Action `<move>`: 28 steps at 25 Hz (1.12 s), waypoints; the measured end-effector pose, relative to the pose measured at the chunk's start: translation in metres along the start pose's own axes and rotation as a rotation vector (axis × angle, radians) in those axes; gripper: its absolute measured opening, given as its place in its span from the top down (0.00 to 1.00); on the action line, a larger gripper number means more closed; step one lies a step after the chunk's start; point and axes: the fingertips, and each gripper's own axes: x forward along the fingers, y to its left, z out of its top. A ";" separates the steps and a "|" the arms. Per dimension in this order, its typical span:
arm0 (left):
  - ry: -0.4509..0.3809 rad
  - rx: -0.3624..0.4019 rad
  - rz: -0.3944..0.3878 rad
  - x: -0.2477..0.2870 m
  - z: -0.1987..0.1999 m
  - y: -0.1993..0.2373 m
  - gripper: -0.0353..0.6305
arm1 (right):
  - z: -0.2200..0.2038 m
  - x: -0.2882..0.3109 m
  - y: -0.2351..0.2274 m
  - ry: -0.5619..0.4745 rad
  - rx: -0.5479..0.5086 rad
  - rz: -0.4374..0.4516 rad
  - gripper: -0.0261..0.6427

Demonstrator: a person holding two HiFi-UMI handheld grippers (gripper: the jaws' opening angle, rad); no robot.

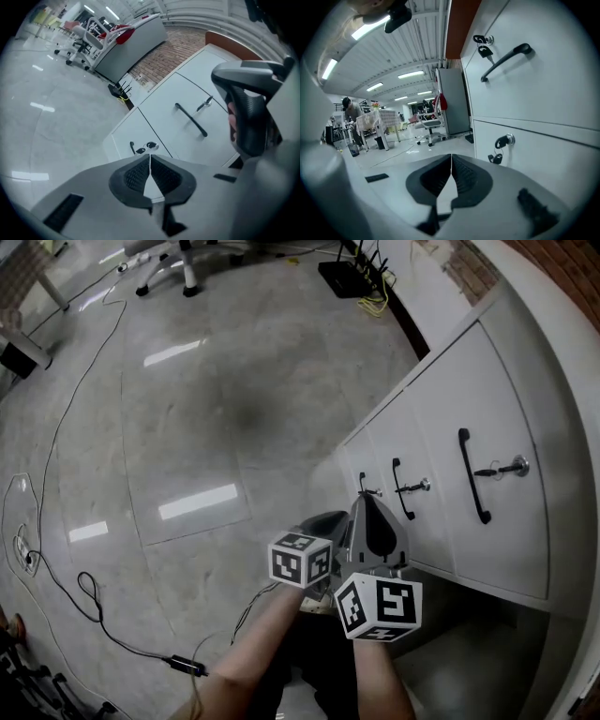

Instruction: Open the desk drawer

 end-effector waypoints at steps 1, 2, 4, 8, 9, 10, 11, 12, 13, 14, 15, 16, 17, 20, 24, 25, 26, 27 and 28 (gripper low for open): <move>0.002 -0.022 -0.018 0.009 -0.004 0.002 0.93 | -0.005 0.002 -0.006 0.010 0.009 -0.017 0.94; 0.005 -0.039 -0.032 0.018 -0.007 0.005 0.93 | -0.010 0.002 -0.013 0.022 0.030 -0.039 0.94; 0.013 -0.063 -0.050 0.033 -0.011 0.011 0.93 | -0.017 0.003 -0.028 0.046 0.078 -0.085 0.94; 0.030 -0.113 -0.065 0.055 -0.018 0.022 0.93 | -0.020 -0.002 -0.045 0.054 0.124 -0.116 0.94; 0.042 -0.128 -0.072 0.060 -0.020 0.023 0.92 | -0.020 -0.003 -0.046 0.053 0.128 -0.114 0.94; 0.057 -0.144 -0.080 0.064 -0.023 0.023 0.85 | -0.021 -0.003 -0.046 0.053 0.130 -0.110 0.94; 0.074 -0.159 -0.086 0.069 -0.027 0.024 0.75 | -0.021 -0.002 -0.046 0.056 0.126 -0.103 0.94; 0.088 -0.175 -0.086 0.073 -0.030 0.026 0.73 | -0.022 -0.002 -0.045 0.059 0.115 -0.095 0.94; 0.095 -0.191 -0.080 0.077 -0.033 0.029 0.73 | -0.022 -0.002 -0.044 0.061 0.098 -0.089 0.94; 0.096 -0.210 -0.072 0.080 -0.035 0.033 0.73 | -0.022 -0.001 -0.044 0.062 0.081 -0.086 0.94; 0.091 -0.232 -0.067 0.084 -0.035 0.037 0.73 | -0.022 -0.001 -0.046 0.061 0.069 -0.086 0.94; 0.081 -0.255 -0.070 0.088 -0.033 0.039 0.73 | -0.022 -0.001 -0.048 0.060 0.068 -0.089 0.94; 0.073 -0.279 -0.077 0.092 -0.031 0.040 0.73 | -0.022 0.000 -0.051 0.057 0.076 -0.092 0.94; 0.072 -0.350 -0.112 0.104 -0.031 0.038 0.73 | -0.022 0.000 -0.057 0.052 0.100 -0.101 0.94; 0.074 -0.436 -0.121 0.116 -0.038 0.042 0.75 | -0.025 0.000 -0.057 0.055 0.084 -0.097 0.94; 0.072 -0.459 -0.132 0.118 -0.039 0.043 0.77 | -0.025 0.000 -0.057 0.055 0.087 -0.097 0.94; 0.067 -0.489 -0.155 0.119 -0.039 0.043 0.78 | -0.025 0.000 -0.058 0.054 0.090 -0.098 0.94; 0.059 -0.524 -0.187 0.120 -0.039 0.043 0.80 | -0.024 0.000 -0.058 0.052 0.092 -0.098 0.94; 0.048 -0.554 -0.220 0.120 -0.038 0.041 0.80 | -0.023 -0.001 -0.058 0.051 0.093 -0.098 0.94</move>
